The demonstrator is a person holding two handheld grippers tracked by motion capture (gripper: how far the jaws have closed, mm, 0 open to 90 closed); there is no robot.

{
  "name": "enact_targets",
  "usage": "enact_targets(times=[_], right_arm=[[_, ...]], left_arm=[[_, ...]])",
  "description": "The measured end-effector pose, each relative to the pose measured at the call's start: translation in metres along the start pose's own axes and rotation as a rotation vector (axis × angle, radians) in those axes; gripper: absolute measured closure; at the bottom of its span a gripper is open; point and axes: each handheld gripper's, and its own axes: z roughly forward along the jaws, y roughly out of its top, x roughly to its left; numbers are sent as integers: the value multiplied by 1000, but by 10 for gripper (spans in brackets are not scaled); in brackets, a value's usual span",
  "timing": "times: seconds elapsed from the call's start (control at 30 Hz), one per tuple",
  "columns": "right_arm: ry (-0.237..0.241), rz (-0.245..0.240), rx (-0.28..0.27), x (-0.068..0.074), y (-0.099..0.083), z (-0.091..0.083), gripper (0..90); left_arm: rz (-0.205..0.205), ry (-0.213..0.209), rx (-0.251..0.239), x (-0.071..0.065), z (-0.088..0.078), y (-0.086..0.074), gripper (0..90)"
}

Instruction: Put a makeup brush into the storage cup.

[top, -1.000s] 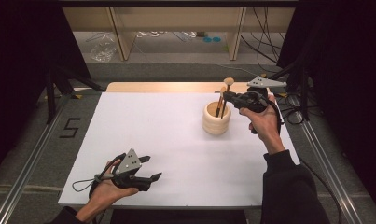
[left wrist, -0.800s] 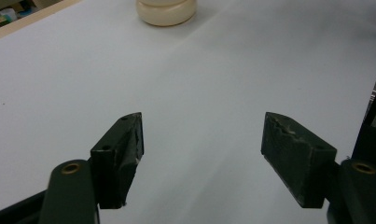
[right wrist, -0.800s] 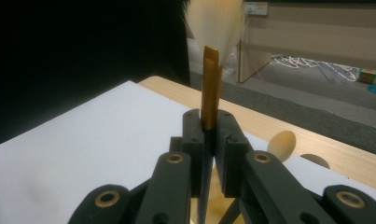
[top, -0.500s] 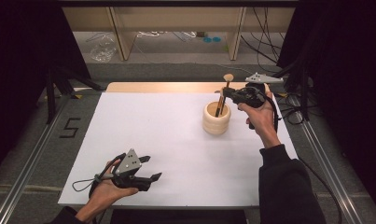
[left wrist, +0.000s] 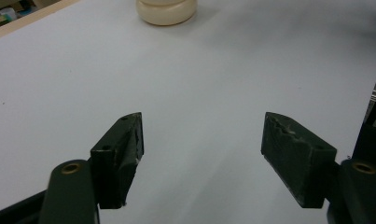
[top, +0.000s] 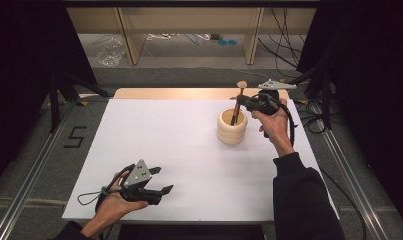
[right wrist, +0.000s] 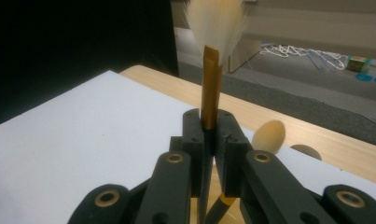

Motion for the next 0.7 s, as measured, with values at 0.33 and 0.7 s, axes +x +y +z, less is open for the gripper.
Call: enact_targets(times=[0.33,0.7], right_arm=[[-1,12,18,-4,-11,7,844],[3,15,51,-5,-26,19,843]], left_arm=[[-18,-5,5,-1,0,0,299],[-7,-2,10,0,-1,0,299]])
